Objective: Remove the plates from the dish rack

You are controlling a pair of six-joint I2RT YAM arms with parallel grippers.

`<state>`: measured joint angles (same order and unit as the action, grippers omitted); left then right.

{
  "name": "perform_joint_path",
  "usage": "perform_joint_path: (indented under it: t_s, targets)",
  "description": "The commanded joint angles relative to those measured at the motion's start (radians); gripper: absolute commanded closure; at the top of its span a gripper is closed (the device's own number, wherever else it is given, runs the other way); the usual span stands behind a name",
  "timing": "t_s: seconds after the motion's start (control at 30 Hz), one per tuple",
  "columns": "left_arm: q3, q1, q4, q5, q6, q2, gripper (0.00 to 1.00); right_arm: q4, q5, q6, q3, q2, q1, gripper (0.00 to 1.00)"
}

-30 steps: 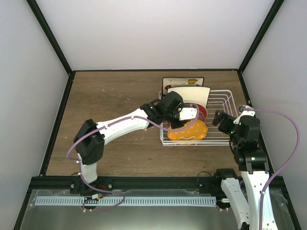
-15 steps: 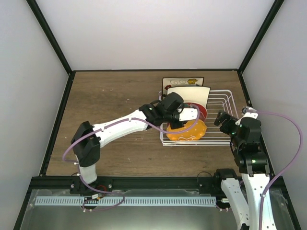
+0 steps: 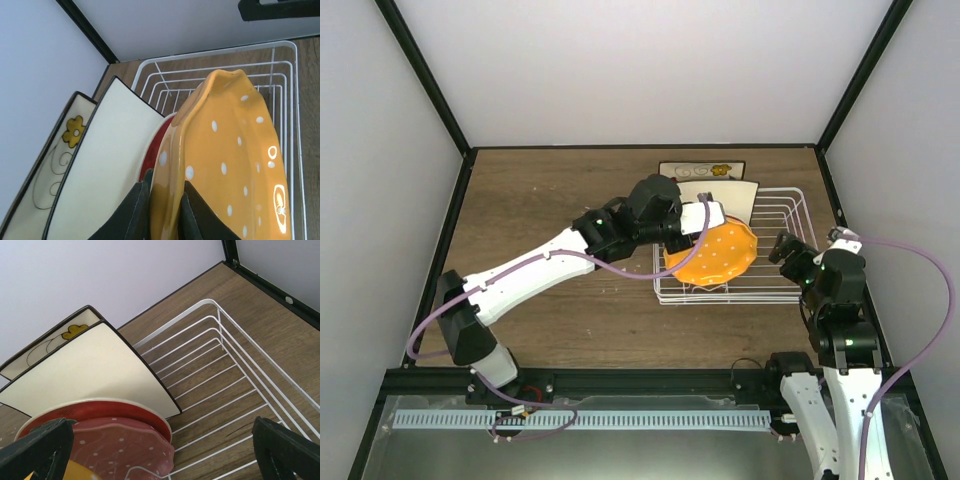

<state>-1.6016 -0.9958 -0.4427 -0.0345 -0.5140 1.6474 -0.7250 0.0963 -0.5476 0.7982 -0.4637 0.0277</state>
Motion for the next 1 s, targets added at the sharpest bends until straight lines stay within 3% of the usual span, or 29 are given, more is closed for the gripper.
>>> perform_joint_path:
  t_s: [0.0, 0.27, 0.47, 0.7, 0.97]
  targets:
    - [-0.059, 0.004, 0.135, 0.039, 0.046, -0.099, 0.96, 0.004, 0.023, -0.028, -0.003, 0.021, -0.005, 0.00]
    - [-0.056, 0.098, 0.228, 0.098, 0.191, -0.201, 0.96, 0.010, 0.007, -0.044, -0.030, 0.033, -0.005, 0.00]
    - [-0.087, 0.245, 0.286, 0.134, 0.317, -0.265, 0.96, 0.005, 0.007, -0.049, -0.040, 0.036, -0.005, 0.00]
    - [-0.118, 0.588, 0.179, 0.142, 0.571, -0.274, 0.96, 0.022, -0.005, -0.055, -0.042, 0.031, -0.005, 0.00]
    - [0.036, 0.967, 0.078, -0.088, 0.886, -0.196, 0.96, 0.069, -0.086, -0.033, -0.039, -0.046, -0.005, 0.00]
